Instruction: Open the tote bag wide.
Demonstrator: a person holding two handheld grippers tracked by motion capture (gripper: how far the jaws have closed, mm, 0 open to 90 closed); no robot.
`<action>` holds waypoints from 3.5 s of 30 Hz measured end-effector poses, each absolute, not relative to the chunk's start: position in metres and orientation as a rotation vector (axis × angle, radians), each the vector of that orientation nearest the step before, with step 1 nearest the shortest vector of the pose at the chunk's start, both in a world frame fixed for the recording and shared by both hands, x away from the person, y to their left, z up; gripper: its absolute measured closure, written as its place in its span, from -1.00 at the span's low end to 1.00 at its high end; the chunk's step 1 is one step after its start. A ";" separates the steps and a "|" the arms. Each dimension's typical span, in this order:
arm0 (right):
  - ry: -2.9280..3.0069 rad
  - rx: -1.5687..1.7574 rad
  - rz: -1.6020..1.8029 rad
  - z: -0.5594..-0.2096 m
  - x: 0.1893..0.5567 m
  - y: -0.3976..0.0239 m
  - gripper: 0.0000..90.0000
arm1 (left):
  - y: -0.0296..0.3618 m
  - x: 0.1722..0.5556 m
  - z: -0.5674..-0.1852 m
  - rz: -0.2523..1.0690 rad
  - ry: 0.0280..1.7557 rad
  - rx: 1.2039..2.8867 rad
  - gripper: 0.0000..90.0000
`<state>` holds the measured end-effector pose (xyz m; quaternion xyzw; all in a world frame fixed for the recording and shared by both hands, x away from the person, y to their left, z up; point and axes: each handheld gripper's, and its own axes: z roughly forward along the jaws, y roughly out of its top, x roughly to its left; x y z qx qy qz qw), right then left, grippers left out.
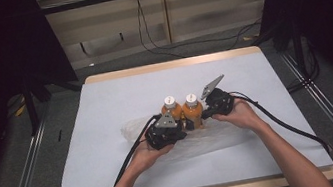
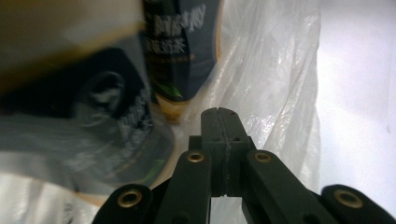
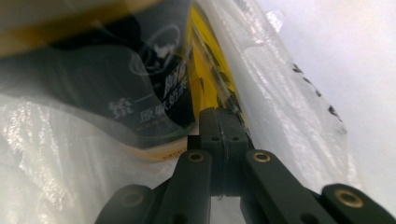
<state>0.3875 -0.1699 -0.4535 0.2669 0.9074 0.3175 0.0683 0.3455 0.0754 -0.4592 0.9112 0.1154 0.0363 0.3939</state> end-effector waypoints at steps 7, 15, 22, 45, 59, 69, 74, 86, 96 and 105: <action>2.754 0.831 0.950 -0.462 0.398 -0.162 1.00 | 0.068 0.341 -0.469 0.083 0.269 2.360 1.00; 2.757 0.895 0.959 -0.469 0.409 -0.160 1.00 | 0.061 0.334 -0.475 0.050 0.226 2.397 1.00; 2.753 0.916 0.972 -0.473 0.418 -0.160 1.00 | 0.061 0.333 -0.474 0.027 0.225 2.412 1.00; 2.723 1.000 0.956 -0.473 0.449 -0.137 1.00 | 0.064 0.308 -0.475 -0.012 0.143 2.394 1.00; 2.665 1.012 0.887 -0.473 0.460 -0.130 1.00 | 0.064 0.309 -0.476 -0.043 0.154 2.386 1.00; 2.637 1.009 0.818 -0.472 0.467 -0.122 1.00 | 0.064 0.307 -0.476 -0.052 0.150 2.381 1.00; 2.613 1.028 0.826 -0.473 0.472 -0.122 1.00 | 0.064 0.307 -0.477 -0.052 0.140 2.376 1.00; 2.575 1.071 0.837 -0.474 0.481 -0.123 1.00 | 0.064 0.298 -0.473 -0.078 0.083 2.418 1.00; 2.541 1.068 0.834 -0.475 0.485 -0.121 1.00 | 0.064 0.296 -0.472 -0.119 0.059 2.419 1.00; 2.576 1.106 0.898 -0.472 0.480 -0.124 1.00 | 0.074 0.306 -0.466 -0.101 0.147 2.341 1.00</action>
